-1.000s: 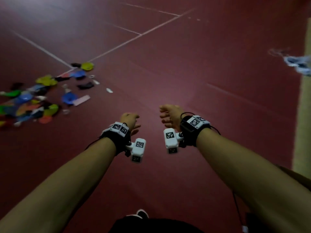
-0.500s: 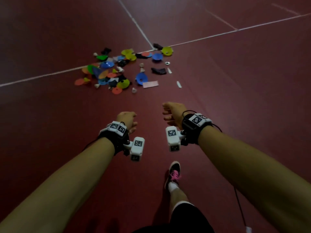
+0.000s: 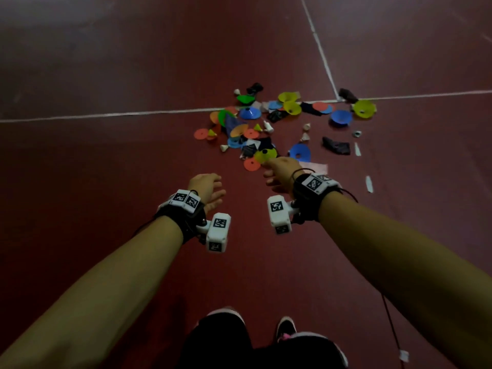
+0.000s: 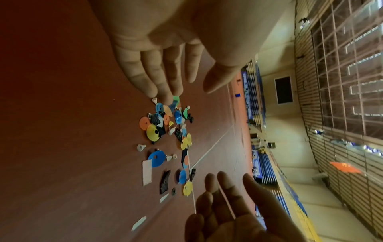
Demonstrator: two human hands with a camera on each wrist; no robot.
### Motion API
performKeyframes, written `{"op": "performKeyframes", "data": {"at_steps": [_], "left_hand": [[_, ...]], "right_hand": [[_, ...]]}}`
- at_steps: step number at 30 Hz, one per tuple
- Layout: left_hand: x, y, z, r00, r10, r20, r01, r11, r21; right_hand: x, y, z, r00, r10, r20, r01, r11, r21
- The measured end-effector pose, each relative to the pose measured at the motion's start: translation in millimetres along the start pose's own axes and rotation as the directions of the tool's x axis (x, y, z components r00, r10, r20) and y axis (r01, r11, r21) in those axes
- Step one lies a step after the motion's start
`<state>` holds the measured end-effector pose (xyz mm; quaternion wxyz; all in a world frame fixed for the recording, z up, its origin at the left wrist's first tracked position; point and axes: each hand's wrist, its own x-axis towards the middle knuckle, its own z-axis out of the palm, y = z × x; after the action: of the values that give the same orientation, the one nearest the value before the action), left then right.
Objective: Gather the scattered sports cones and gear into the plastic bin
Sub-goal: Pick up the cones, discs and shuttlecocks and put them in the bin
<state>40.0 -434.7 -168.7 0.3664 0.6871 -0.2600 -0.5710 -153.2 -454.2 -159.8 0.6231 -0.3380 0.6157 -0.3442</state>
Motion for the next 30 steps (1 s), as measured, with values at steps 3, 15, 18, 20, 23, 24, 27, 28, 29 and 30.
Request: {"op": "performKeyframes", "data": {"at_steps": [3,15,18,20,23,24,27,28,29,30], "left_hand": [[64,35,3,0.999,-0.025,-0.032,0.023,0.998,-0.060],[343,210,47,0.991,-0.110,0.075,0.116,0.991,-0.073],[393,255,74,0.986,-0.109,0.122,0.116,0.992,-0.045],[428,277,94,0.978,-0.131,0.162,0.140,0.989,-0.046],[477,296,120,0.967,-0.182,0.179,0.193,0.980,-0.041],[493,301,127,0.964,-0.195,0.182,0.205,0.978,-0.036],[545,320,148,0.959,-0.234,0.160,0.238,0.971,-0.006],[563,329,155,0.960,-0.242,0.141,0.245,0.970,-0.005],[581,339,161,0.961,-0.249,0.118,0.251,0.968,-0.002],[601,350,168,0.963,-0.252,0.095,0.253,0.968,0.001]], "right_hand": [[65,-27,9,0.999,0.029,0.021,-0.028,0.999,-0.036],[322,-164,12,0.952,0.128,-0.278,-0.120,0.992,0.046],[364,-193,5,0.945,0.134,-0.298,-0.119,0.991,0.068],[399,-210,-3,0.937,0.150,-0.316,-0.122,0.987,0.108],[456,-224,-20,0.918,0.203,-0.340,-0.167,0.977,0.132],[475,-228,-24,0.912,0.226,-0.343,-0.189,0.972,0.140],[543,-239,-38,0.906,0.269,-0.327,-0.230,0.961,0.155],[568,-244,-43,0.906,0.276,-0.321,-0.237,0.959,0.155],[595,-248,-47,0.911,0.276,-0.307,-0.241,0.959,0.149],[620,-256,-51,0.915,0.282,-0.289,-0.250,0.958,0.143]]}}
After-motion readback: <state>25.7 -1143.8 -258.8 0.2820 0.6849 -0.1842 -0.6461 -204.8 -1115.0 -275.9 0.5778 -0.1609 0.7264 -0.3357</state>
